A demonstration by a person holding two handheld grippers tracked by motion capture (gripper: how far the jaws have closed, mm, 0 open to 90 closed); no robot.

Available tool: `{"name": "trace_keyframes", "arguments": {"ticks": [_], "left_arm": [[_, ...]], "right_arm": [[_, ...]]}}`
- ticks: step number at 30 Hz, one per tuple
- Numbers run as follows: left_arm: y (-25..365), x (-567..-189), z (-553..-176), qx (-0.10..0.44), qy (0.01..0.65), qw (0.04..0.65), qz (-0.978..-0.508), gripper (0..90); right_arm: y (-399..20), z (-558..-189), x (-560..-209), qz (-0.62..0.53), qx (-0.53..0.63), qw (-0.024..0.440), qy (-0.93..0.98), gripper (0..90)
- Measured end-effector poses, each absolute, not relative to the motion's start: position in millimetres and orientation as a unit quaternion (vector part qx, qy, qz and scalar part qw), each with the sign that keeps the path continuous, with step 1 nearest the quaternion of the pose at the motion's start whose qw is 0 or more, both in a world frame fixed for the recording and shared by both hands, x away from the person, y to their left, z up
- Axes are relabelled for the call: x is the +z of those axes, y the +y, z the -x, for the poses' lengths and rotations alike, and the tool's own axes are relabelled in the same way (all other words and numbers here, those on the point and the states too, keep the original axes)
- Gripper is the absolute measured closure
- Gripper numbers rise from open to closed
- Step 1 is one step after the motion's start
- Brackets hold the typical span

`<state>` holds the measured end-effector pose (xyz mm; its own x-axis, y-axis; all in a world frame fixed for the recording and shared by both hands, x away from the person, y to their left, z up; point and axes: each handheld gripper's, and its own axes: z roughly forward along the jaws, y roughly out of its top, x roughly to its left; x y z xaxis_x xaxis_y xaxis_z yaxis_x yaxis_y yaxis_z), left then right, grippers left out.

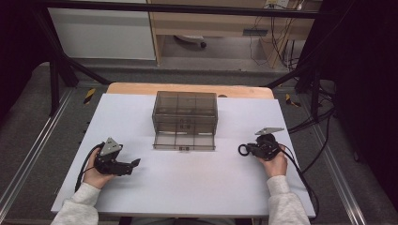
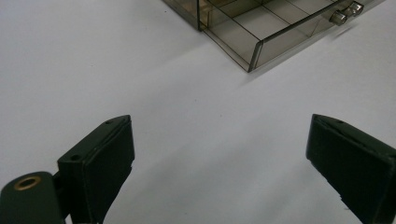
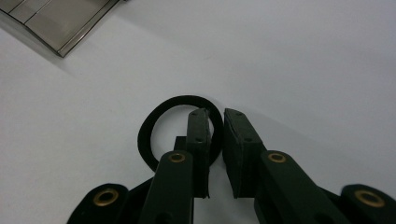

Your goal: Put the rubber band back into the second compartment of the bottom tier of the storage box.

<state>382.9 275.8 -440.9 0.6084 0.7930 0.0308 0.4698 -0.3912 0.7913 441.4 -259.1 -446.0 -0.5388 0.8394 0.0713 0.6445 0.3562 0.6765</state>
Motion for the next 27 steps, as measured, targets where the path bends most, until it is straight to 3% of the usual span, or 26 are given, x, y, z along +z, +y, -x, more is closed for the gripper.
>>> {"name": "trace_keyframes", "arguments": {"ticks": [27], "left_arm": [[275.7,-440.8,-382.9,0.208,0.391,0.389,-0.808,8.0]], "right_arm": [[-260.2,-441.1,-444.3,-0.456,0.335,0.144,0.812,86.0]]}}
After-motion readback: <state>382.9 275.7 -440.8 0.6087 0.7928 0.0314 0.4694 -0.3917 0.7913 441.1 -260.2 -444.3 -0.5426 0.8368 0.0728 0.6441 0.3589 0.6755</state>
